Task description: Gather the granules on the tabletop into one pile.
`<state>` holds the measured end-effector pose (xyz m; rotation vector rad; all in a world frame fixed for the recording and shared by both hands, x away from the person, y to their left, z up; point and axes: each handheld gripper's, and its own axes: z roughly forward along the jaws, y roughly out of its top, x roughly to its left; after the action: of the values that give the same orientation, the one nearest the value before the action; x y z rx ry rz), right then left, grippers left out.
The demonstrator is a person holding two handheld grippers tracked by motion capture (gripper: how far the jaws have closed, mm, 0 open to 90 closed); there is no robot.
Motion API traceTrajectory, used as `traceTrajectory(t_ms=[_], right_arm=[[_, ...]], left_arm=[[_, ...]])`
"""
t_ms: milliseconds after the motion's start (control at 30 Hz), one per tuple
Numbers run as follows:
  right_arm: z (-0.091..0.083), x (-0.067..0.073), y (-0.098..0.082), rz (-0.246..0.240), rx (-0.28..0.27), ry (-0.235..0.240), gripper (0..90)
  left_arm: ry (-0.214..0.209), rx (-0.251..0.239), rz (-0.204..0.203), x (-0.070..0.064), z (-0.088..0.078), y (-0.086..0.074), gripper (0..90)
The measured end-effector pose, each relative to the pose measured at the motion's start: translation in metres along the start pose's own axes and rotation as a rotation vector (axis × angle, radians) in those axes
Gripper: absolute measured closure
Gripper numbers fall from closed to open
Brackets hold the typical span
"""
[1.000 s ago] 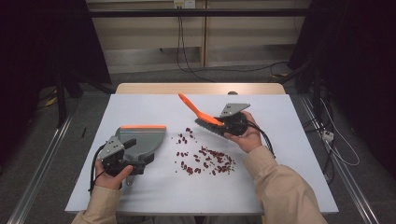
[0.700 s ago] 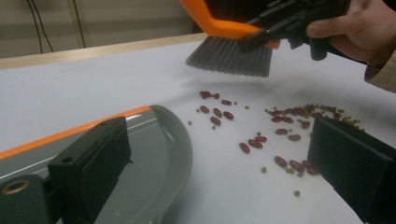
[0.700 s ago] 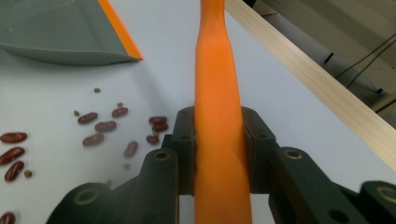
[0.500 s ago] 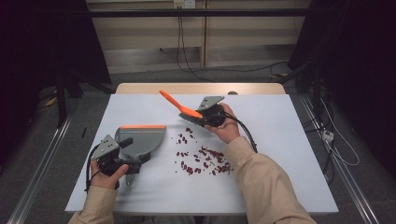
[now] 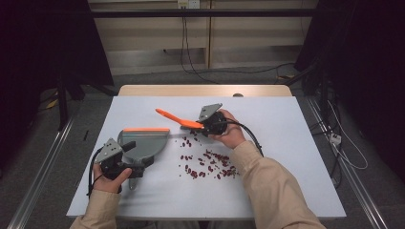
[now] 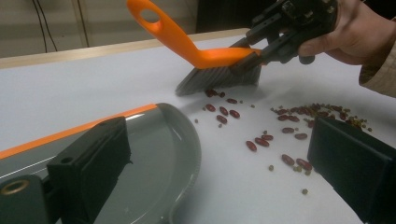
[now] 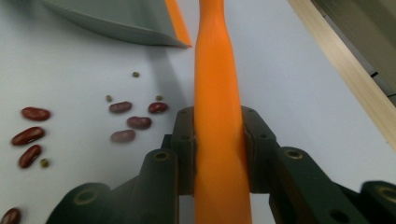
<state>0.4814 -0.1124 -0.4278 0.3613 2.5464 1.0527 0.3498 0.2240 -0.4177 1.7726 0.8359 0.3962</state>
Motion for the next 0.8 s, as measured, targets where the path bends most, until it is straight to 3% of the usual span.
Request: traceTrajectory(t_ms=[333,800], right_arm=[[-0.021,0.020,-0.007,-0.076,0.018,0.078,71.0],[-0.043,0.044,-0.013,-0.106,0.036,0.107,71.0]], left_arm=[[0.010,-0.002,-0.011,0.001,-0.001,-0.001,5.6],[0.011,-0.002,-0.006,-0.002,-0.001,-0.001,5.6]])
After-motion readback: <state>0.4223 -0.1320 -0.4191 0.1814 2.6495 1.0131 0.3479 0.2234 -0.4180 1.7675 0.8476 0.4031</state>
